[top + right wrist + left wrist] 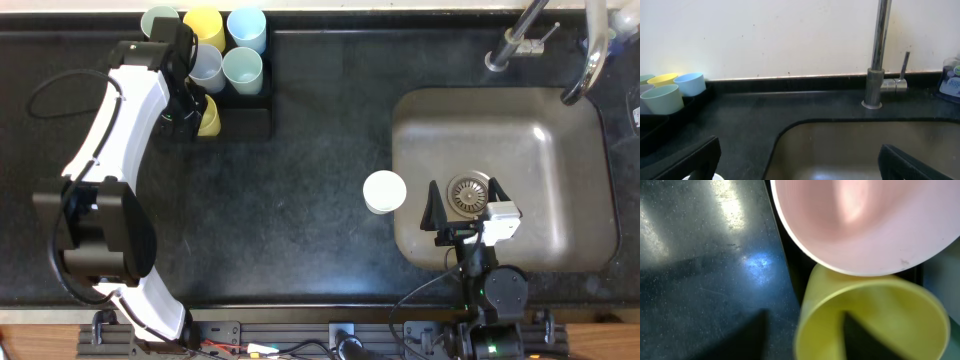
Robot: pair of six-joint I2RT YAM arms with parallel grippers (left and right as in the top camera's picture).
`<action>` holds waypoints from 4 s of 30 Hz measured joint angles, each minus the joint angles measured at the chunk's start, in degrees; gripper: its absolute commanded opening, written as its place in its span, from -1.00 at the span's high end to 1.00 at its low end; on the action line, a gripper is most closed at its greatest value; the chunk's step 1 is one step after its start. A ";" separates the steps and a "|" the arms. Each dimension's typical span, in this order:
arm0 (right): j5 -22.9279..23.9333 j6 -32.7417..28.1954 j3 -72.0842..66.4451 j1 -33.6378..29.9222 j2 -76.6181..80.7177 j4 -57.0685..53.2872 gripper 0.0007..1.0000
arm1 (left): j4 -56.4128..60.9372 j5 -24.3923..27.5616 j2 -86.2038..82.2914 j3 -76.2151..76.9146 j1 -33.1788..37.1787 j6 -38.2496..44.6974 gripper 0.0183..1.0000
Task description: Store Cups
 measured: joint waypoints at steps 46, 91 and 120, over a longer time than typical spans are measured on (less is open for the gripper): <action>0.00 0.02 0.00 0.00 0.00 0.00 -0.99 | 82.03 1.73 -104.41 -91.76 -0.76 77.75 -1.00; 0.00 0.02 0.00 0.00 0.00 0.02 -0.99 | 62.51 2.62 -110.36 -92.48 -0.76 84.30 -1.00; -2.75 1.14 61.81 2.14 48.26 -47.93 -0.99 | 62.51 2.84 -110.44 -92.45 -0.76 84.32 -0.99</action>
